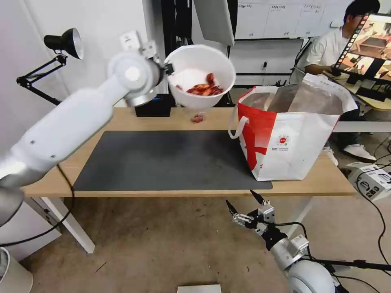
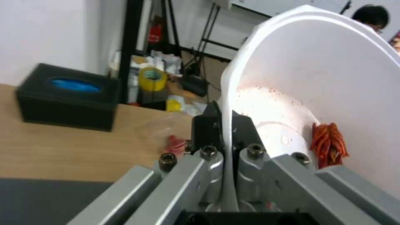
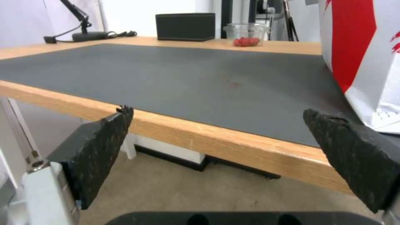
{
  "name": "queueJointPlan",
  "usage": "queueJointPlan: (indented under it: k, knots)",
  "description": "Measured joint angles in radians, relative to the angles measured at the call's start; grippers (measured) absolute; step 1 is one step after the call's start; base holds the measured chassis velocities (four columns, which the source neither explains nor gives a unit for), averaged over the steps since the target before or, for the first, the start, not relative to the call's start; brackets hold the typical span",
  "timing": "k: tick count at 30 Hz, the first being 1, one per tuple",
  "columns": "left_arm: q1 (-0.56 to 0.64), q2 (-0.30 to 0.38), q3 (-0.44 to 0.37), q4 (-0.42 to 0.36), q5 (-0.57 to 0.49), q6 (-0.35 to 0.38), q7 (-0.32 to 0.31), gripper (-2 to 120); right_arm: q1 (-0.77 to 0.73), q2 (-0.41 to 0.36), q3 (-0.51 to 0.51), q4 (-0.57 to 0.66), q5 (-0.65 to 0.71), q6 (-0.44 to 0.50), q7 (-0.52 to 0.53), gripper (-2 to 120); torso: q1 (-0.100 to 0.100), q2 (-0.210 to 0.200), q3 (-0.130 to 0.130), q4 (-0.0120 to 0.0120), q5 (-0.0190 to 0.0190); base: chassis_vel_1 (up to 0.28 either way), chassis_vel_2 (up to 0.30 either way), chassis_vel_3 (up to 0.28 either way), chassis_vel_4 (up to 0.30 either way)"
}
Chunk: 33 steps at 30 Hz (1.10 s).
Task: Pick up the trash from the table and place it into the takeout bag.
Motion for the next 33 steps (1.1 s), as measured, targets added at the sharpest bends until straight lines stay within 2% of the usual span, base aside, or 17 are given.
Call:
queueJointPlan:
  k: [10, 15, 21, 33]
  knots:
    - [-0.057, -0.208, 0.011, 0.135, 0.023, 0.000, 0.004, 0, 0.000, 0.000, 0.000, 0.000, 0.000, 0.000, 0.000, 100, 0.000, 0.000, 0.000, -0.0001, 0.0001, 0.000, 0.000, 0.000, 0.000]
    - [-0.059, -0.259, 0.017, 0.172, 0.041, -0.003, 0.010, 0, 0.000, 0.000, 0.000, 0.000, 0.000, 0.000, 0.000, 100, 0.000, 0.000, 0.000, -0.0001, 0.0001, 0.000, 0.000, 0.000, 0.000]
    - [-0.044, -0.330, 0.037, 0.241, 0.110, -0.051, 0.027, 0, 0.000, 0.000, 0.000, 0.000, 0.000, 0.000, 0.000, 100, 0.000, 0.000, 0.000, 0.0000, 0.0000, 0.000, 0.000, 0.000, 0.000]
    - [-0.012, -0.428, 0.073, 0.314, 0.194, -0.125, 0.058, 0, 0.000, 0.000, 0.000, 0.000, 0.000, 0.000, 0.000, 100, 0.000, 0.000, 0.000, 0.0000, 0.0000, 0.000, 0.000, 0.000, 0.000]
